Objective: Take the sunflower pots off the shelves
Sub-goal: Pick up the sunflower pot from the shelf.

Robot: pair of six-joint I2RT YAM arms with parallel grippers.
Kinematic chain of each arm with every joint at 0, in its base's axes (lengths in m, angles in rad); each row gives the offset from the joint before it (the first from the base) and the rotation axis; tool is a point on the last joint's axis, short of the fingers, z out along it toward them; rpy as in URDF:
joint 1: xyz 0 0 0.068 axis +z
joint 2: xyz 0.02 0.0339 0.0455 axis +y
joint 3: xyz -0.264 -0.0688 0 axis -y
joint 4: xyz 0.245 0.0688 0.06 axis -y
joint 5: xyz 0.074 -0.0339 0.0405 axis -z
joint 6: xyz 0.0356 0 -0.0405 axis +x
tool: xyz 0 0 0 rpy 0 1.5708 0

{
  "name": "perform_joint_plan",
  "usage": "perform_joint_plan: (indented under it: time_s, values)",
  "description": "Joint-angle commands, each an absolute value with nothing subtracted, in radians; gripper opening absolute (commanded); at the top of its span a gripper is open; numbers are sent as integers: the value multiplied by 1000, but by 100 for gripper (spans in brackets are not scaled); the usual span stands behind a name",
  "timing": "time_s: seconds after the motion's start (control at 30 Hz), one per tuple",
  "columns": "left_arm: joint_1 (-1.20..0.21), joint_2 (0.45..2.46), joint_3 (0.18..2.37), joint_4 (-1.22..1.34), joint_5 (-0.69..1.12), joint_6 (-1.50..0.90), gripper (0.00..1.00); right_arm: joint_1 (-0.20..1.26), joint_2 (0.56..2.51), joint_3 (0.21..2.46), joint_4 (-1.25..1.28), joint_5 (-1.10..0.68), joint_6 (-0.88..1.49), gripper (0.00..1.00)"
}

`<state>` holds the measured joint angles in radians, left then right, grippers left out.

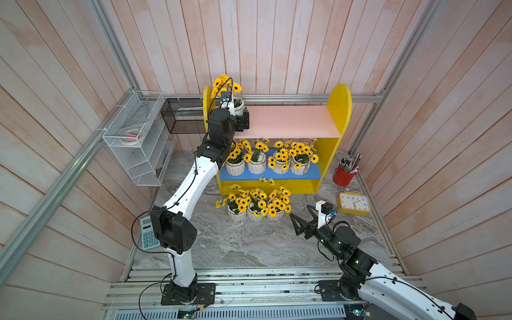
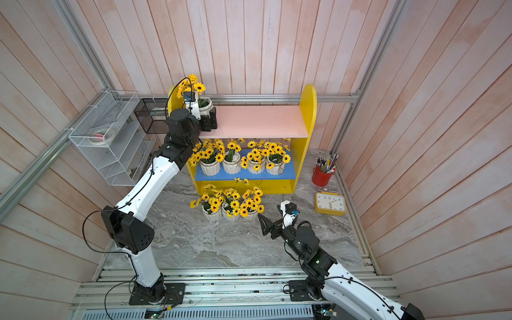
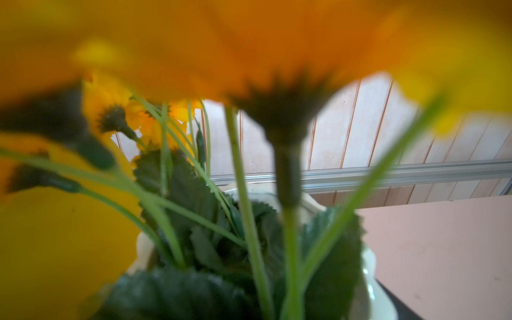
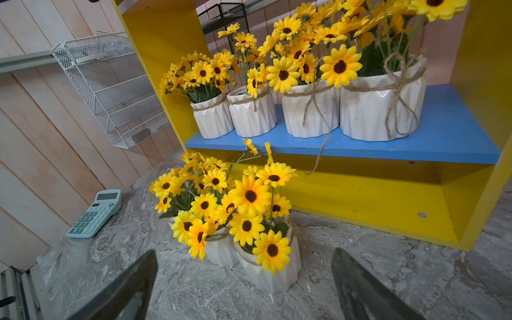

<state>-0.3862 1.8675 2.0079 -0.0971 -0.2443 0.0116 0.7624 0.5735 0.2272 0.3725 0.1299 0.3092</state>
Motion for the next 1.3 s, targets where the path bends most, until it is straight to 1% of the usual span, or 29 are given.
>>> perform_joint_plan:
  time_s: [0.0,0.07,0.13,0.17,0.23,0.3,0.33,0.57,0.77,1.03,1.17,1.27]
  values:
    - [-372,1878,2019,-121,-254,51,90,758,561,215,368,142,305,98]
    - [-368,1872,2012,-123,-239,52,84,758,561,215,367,141,308,98]
    - [-365,1861,2005,-124,-229,54,72,758,562,213,367,143,305,98]
    - [-364,1851,1994,-118,-222,54,64,758,561,214,365,148,304,98]
    - [-364,1828,1967,-105,-205,54,41,758,562,217,364,155,304,98]
    - [-364,1806,1955,-105,-183,55,9,757,562,225,361,160,302,98]
    - [-365,1799,1950,-107,-171,56,0,757,563,228,360,164,300,98]
    - [-392,1718,1911,-107,-82,81,0,753,593,264,372,228,291,98]
    - [-437,1669,1876,-80,-70,137,0,719,650,337,358,272,281,98]
    - [-450,1636,1861,-51,-16,120,0,627,681,415,350,254,290,98]
    - [-490,1600,1840,-49,-5,124,0,554,693,462,332,204,311,98]
    - [-536,1543,1763,-16,-9,124,0,507,706,504,313,165,326,98]
